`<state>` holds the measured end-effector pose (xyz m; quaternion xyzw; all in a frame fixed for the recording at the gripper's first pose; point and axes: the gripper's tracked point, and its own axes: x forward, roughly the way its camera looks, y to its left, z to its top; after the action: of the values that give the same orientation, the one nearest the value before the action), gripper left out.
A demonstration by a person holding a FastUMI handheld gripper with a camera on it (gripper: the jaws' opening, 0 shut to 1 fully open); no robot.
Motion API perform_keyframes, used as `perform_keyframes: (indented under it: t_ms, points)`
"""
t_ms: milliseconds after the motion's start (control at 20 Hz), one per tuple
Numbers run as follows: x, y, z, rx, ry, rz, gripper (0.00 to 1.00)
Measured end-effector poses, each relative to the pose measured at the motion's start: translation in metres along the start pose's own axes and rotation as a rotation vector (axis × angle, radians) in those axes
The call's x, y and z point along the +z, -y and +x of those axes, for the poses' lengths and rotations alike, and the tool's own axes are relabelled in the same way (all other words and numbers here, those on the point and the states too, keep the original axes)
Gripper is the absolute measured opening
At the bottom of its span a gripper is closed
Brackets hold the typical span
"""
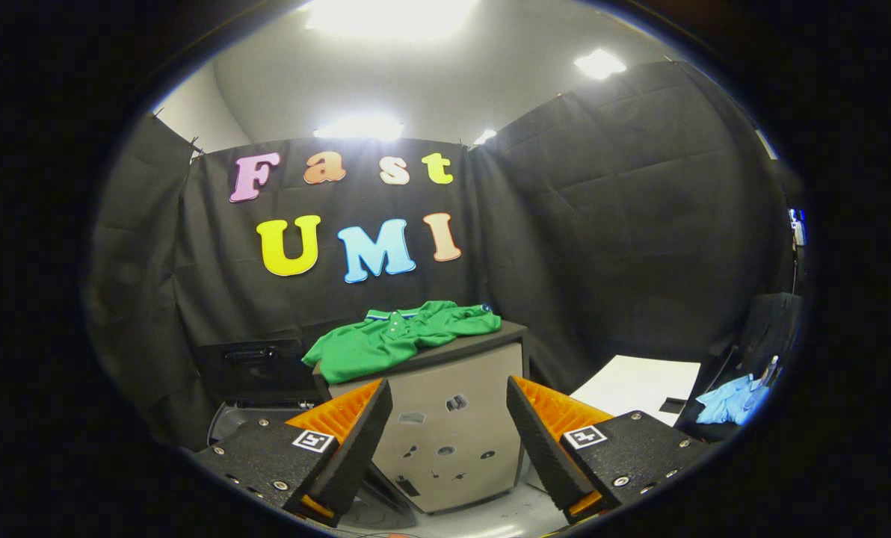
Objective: Put the clothes into the washing machine and then close the washing machine lid.
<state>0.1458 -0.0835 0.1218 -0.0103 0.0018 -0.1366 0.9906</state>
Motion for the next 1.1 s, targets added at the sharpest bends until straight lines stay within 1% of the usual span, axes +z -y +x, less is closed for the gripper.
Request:
perform_keyframes:
  t_ms: [100, 350, 500, 600, 750, 900, 1100]
  points:
    - [0.015, -0.002, 0.040, 0.015, -0.018, -0.013, 0.96]
    - [0.040, -0.026, 0.140, 0.123, -0.075, -0.057, 0.95]
    - [0.031, -0.040, 0.198, 0.172, -0.167, -0.090, 0.96]
    - [0.018, -0.052, 0.231, 0.211, -0.238, -0.138, 0.95]
    - [0.001, -0.074, 0.272, 0.273, -0.345, -0.152, 0.96]
    - [-0.011, -0.097, 0.297, 0.331, -0.416, -0.140, 0.96]
    - [-0.031, -0.101, 0.317, 0.337, -0.525, -0.127, 0.96]
